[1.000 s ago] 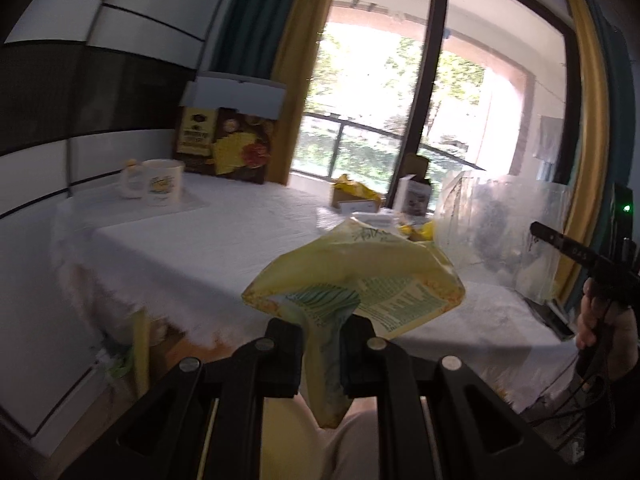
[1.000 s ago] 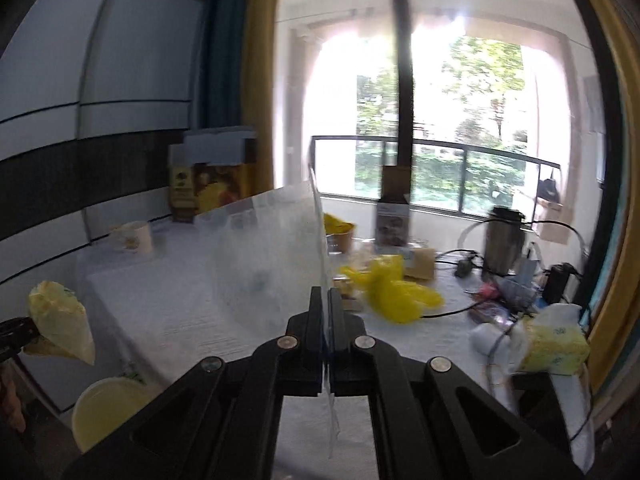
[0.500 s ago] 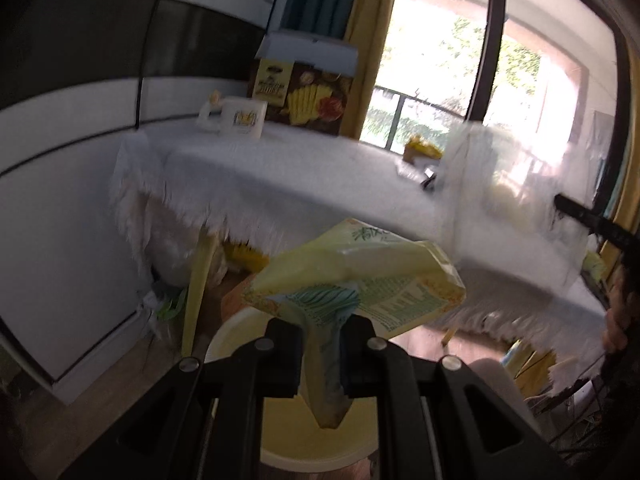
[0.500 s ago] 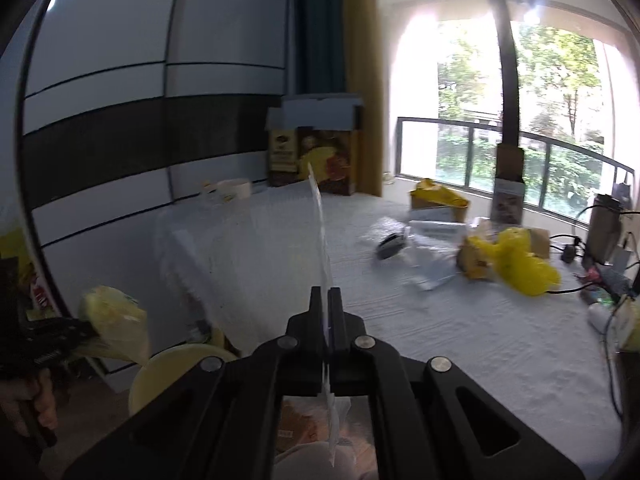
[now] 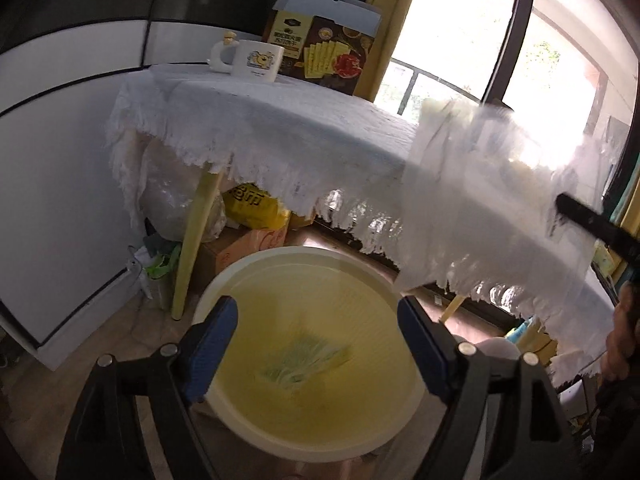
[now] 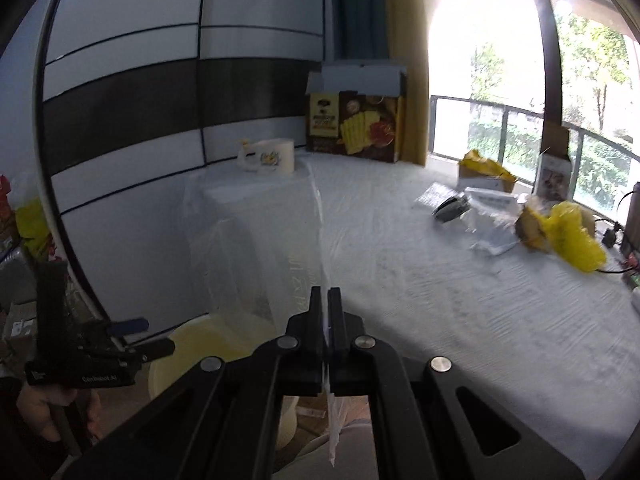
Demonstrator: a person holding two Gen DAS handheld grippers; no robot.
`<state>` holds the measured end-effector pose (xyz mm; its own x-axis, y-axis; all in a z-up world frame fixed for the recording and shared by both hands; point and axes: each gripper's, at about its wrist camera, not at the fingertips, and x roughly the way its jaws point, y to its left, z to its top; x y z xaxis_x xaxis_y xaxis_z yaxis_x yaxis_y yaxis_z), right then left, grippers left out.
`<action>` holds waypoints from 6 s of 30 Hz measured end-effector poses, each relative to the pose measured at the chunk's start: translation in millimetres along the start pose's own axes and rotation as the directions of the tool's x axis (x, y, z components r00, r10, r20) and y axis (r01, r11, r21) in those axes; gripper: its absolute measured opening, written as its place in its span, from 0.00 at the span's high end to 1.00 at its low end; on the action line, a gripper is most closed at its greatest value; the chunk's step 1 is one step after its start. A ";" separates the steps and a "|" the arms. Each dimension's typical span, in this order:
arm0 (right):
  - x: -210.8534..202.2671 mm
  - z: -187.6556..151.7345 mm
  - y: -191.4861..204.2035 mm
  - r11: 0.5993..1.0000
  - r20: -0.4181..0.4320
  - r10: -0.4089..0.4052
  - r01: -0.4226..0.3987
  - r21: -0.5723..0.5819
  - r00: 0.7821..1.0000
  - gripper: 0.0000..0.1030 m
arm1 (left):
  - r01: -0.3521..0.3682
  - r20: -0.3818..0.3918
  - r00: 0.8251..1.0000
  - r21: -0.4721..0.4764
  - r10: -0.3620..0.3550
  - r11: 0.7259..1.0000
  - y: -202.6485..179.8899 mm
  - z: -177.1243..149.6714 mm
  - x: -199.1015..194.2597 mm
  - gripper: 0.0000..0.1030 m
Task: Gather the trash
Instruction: 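Carry both items over the cream bucket and open both grippers, then move both tools back over the table toward the remaining trash, then grasp the yellow plastic bag with the right gripper, then grasp the dark-and-white wrapper with the left gripper while the right gripper holds the yellow bag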
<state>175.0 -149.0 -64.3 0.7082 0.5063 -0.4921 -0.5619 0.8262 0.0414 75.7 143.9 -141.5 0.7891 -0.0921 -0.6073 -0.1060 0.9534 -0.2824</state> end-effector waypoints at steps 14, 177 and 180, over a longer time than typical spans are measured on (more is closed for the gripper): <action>61.1 -32.2 54.1 0.986 -0.205 0.127 -0.147 -0.080 0.970 0.98 | -0.089 0.077 0.993 -0.057 0.093 0.994 34.0 0.9 -46.1 0.20; 19.5 75.9 -322.6 0.943 -0.040 -0.252 0.255 0.213 0.967 0.92 | 0.281 -0.298 0.940 0.396 -0.166 0.875 -285.2 234.5 290.3 0.82; 10.1 79.8 -316.0 0.945 -0.024 -0.250 0.249 0.210 0.968 0.91 | 0.281 -0.276 0.945 0.415 -0.175 0.865 -288.5 233.1 268.4 0.83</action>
<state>393.8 -385.3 -13.0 0.8158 0.2776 -0.5073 -0.2649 0.9592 0.0988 459.1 -88.9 -49.9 0.5974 -0.3333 -0.7294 0.3812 0.9182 -0.1073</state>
